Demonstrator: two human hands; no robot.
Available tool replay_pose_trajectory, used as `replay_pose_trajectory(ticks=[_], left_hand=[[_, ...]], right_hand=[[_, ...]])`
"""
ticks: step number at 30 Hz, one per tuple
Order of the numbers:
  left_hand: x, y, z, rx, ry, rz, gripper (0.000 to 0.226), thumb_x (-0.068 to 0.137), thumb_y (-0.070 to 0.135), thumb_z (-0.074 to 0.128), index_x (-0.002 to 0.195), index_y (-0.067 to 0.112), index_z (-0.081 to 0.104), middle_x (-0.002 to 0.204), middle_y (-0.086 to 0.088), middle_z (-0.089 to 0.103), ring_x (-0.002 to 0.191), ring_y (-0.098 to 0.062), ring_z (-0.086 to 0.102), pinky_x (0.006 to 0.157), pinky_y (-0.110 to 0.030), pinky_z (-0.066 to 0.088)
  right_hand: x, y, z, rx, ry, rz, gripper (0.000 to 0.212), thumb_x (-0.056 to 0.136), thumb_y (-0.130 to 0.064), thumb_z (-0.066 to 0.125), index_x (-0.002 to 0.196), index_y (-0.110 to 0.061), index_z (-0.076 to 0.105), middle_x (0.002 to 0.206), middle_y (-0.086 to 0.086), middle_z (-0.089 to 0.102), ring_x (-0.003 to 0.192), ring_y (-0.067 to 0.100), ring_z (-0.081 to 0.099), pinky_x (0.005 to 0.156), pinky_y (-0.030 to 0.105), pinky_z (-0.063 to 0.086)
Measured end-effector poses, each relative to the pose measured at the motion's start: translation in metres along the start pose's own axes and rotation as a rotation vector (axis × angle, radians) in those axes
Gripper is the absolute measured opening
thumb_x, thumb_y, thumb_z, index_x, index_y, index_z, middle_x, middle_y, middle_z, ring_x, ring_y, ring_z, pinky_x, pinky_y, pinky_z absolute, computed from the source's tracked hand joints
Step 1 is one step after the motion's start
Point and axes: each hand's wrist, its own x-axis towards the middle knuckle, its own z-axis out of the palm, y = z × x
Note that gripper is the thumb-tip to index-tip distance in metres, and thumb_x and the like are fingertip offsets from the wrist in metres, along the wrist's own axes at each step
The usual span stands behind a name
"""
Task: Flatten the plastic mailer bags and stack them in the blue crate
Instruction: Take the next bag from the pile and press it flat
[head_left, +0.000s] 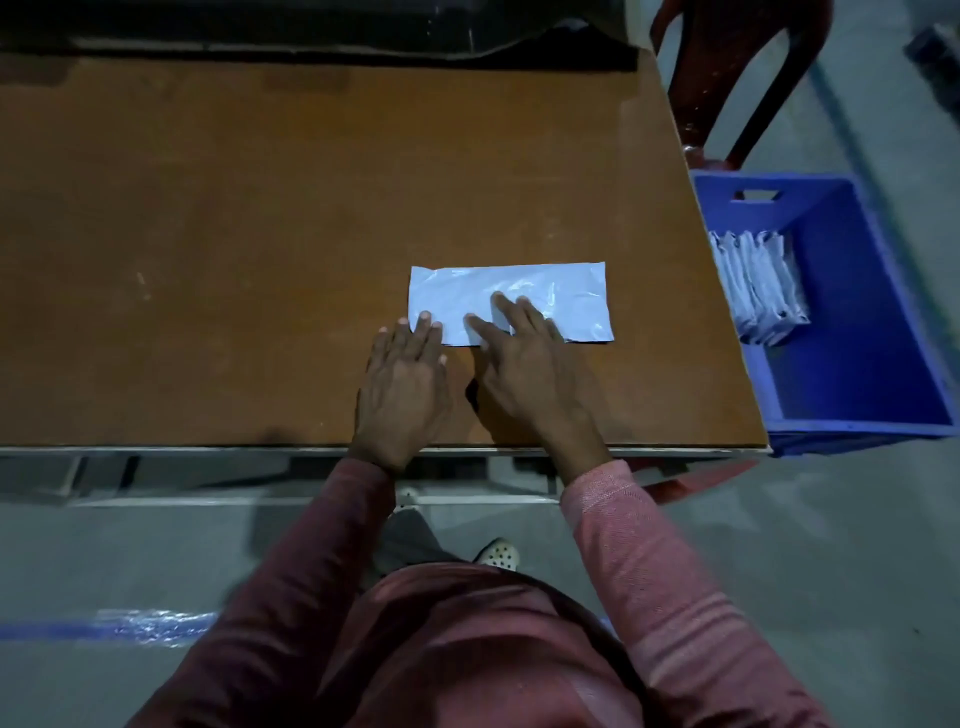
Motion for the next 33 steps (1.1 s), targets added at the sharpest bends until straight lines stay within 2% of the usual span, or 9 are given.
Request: replay_pose_trajectory(ticks=[4,7,10,12,15,18,21,28,33], left_hand=[[0.002,-0.007,-0.002,0.096,0.007,0.057,0.056,0.103,0.029,0.026,0.146,0.007,0.056,0.152,-0.013,0.055,0.147,-0.037,0.042,0.127,-0.057,0.013],[0.018,-0.005,-0.023,0.180,-0.047,0.041,0.044,0.097,0.029,0.037,0.126,0.020,0.068,0.129,-0.006,0.070,0.125,-0.031,0.059,0.123,-0.061,0.008],[0.037,-0.004,-0.037,0.025,0.033,-0.038,0.021,0.087,0.019,0.053,0.091,0.020,0.074,0.085,-0.010,0.072,0.085,-0.033,0.066,0.110,-0.054,0.042],[0.050,-0.003,-0.031,-0.172,0.107,-0.029,0.027,0.088,0.013,0.054,0.104,0.017,0.075,0.096,-0.014,0.073,0.091,-0.036,0.065,0.087,-0.048,0.056],[0.064,0.006,-0.015,-0.269,0.112,0.089,0.043,0.096,0.007,0.052,0.139,0.008,0.059,0.139,-0.017,0.060,0.134,-0.036,0.051,0.114,-0.047,0.041],[0.062,0.009,0.000,-0.213,-0.034,0.086,0.057,0.108,0.015,0.041,0.160,-0.001,0.026,0.168,-0.020,0.024,0.158,-0.036,0.016,0.129,-0.047,0.016],[0.058,0.003,0.014,-0.175,-0.034,0.064,0.059,0.111,0.023,0.033,0.163,0.001,0.016,0.172,-0.017,0.013,0.161,-0.032,0.004,0.131,-0.044,0.008],[0.057,0.010,0.011,-0.175,-0.018,0.045,0.060,0.110,0.023,0.036,0.163,0.003,0.017,0.171,-0.016,0.015,0.160,-0.032,0.008,0.130,-0.044,0.007],[0.065,0.013,0.002,-0.210,-0.030,0.053,0.054,0.111,0.027,0.036,0.160,0.005,0.030,0.168,-0.018,0.027,0.158,-0.035,0.016,0.129,-0.048,0.014]], right_hand=[[-0.002,-0.001,0.005,-0.011,0.033,0.012,0.049,0.098,-0.026,0.053,0.147,-0.033,0.054,0.165,0.003,0.033,0.154,0.029,0.024,0.122,0.052,0.026],[0.004,0.000,-0.001,-0.015,-0.004,0.021,0.047,0.099,-0.025,0.053,0.145,-0.034,0.056,0.164,0.003,0.035,0.153,0.028,0.026,0.121,0.049,0.028],[0.017,-0.002,-0.014,0.029,0.017,0.028,0.044,0.097,-0.021,0.051,0.138,-0.026,0.064,0.154,0.008,0.050,0.143,0.030,0.040,0.112,0.044,0.036],[0.024,-0.006,-0.019,0.043,0.085,0.038,0.050,0.094,-0.029,0.039,0.136,-0.022,0.066,0.147,0.011,0.056,0.136,0.032,0.047,0.109,0.043,0.037],[0.039,-0.005,-0.015,0.065,0.115,0.032,0.056,0.092,-0.032,0.034,0.139,-0.023,0.062,0.151,0.013,0.051,0.140,0.036,0.044,0.114,0.048,0.033],[0.045,0.004,-0.005,0.000,-0.026,0.049,0.051,0.102,-0.030,0.044,0.153,-0.029,0.046,0.164,0.008,0.035,0.153,0.032,0.024,0.124,0.050,0.019],[0.042,0.011,0.006,0.048,-0.008,0.057,0.053,0.103,-0.032,0.043,0.156,-0.029,0.042,0.165,0.006,0.032,0.156,0.029,0.018,0.126,0.049,0.012],[0.041,0.008,0.012,0.065,0.020,0.084,0.054,0.103,-0.040,0.032,0.155,-0.029,0.044,0.165,0.004,0.034,0.156,0.027,0.018,0.127,0.049,0.010],[0.044,0.015,-0.005,0.050,-0.042,0.053,0.051,0.107,-0.032,0.040,0.157,-0.029,0.039,0.167,0.007,0.027,0.156,0.030,0.016,0.126,0.050,0.010]])
